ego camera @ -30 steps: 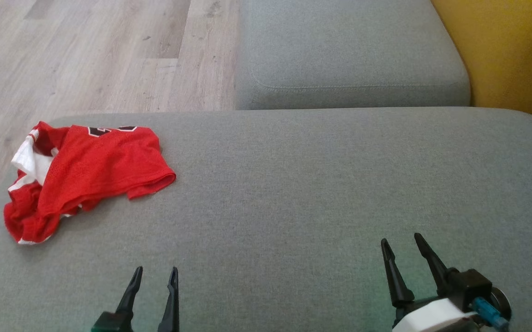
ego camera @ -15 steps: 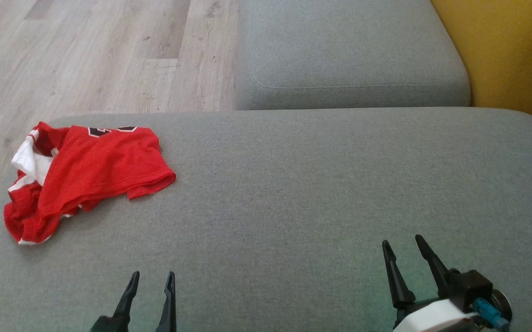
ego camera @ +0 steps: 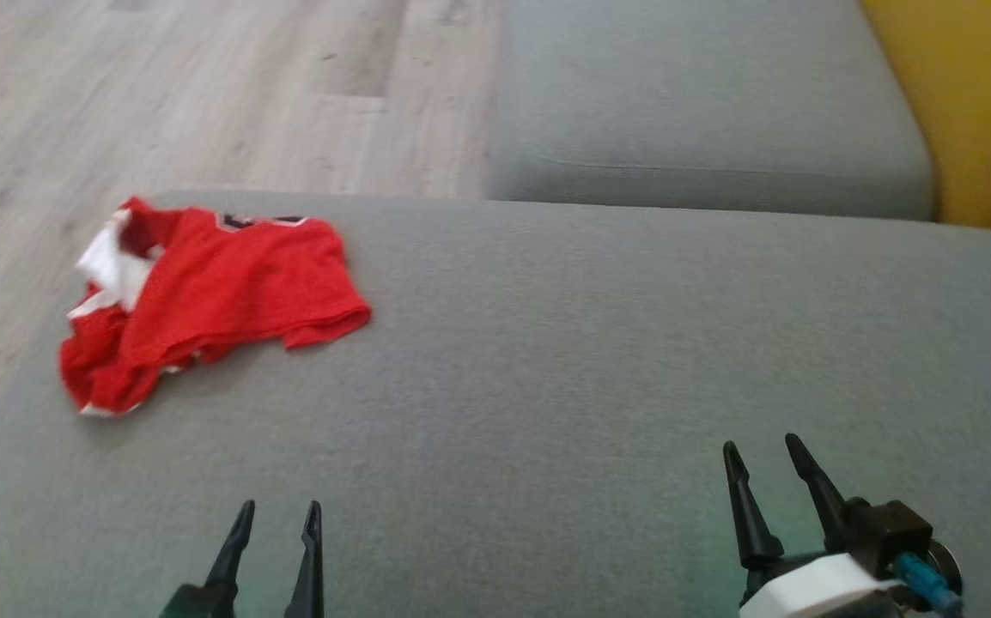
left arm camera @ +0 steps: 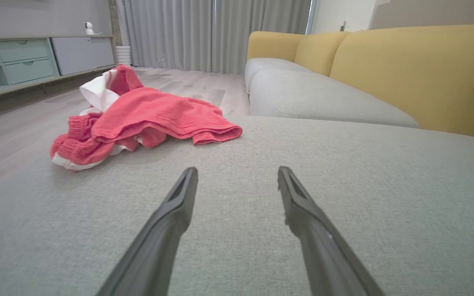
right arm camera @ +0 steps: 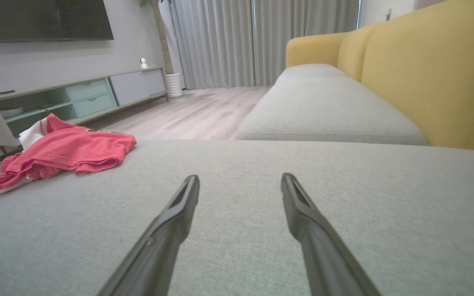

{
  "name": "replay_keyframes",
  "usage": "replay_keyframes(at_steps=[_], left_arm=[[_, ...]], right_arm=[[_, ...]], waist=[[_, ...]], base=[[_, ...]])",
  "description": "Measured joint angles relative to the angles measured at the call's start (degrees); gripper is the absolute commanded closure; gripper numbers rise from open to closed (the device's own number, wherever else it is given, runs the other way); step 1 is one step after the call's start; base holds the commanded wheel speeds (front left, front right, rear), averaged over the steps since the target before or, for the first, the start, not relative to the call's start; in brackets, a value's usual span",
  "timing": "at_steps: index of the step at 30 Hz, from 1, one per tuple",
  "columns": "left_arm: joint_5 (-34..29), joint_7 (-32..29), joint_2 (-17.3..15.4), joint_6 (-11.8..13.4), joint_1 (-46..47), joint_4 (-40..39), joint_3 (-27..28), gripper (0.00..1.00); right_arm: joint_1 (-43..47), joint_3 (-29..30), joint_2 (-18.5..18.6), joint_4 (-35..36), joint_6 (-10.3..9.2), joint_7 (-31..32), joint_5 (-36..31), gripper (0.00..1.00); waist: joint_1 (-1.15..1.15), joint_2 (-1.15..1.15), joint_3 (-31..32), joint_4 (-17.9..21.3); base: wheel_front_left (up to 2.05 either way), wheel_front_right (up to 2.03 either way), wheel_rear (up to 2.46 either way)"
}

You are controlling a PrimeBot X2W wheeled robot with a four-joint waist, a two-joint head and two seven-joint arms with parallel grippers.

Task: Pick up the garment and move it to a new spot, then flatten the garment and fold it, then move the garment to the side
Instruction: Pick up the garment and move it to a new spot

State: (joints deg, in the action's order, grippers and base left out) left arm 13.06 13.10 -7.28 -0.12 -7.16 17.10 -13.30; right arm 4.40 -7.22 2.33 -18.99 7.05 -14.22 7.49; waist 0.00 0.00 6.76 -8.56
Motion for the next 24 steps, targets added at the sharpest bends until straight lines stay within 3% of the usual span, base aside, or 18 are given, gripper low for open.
replay_keyframes(at_steps=[15, 24], left_arm=[[0.1, -0.53, -2.9, 1.69, 0.4, -3.03, 1.2, 0.0], [1.16, -0.36, -3.19, 2.79, 0.37, -4.76, 2.64, 0.0]], right_arm=[[-0.35, -1.56, -0.02, 1.0, 0.0, -0.15, 1.72, 0.0], [-2.76, -2.61, -0.02, 0.92, 0.0, -0.14, 2.03, 0.0]], waist=[[0.0, 0.0, -1.23, -15.09], [-0.01, 0.0, -2.86, -17.53]], base=[[0.0, 0.0, 0.0], [0.0, 0.0, 0.0]])
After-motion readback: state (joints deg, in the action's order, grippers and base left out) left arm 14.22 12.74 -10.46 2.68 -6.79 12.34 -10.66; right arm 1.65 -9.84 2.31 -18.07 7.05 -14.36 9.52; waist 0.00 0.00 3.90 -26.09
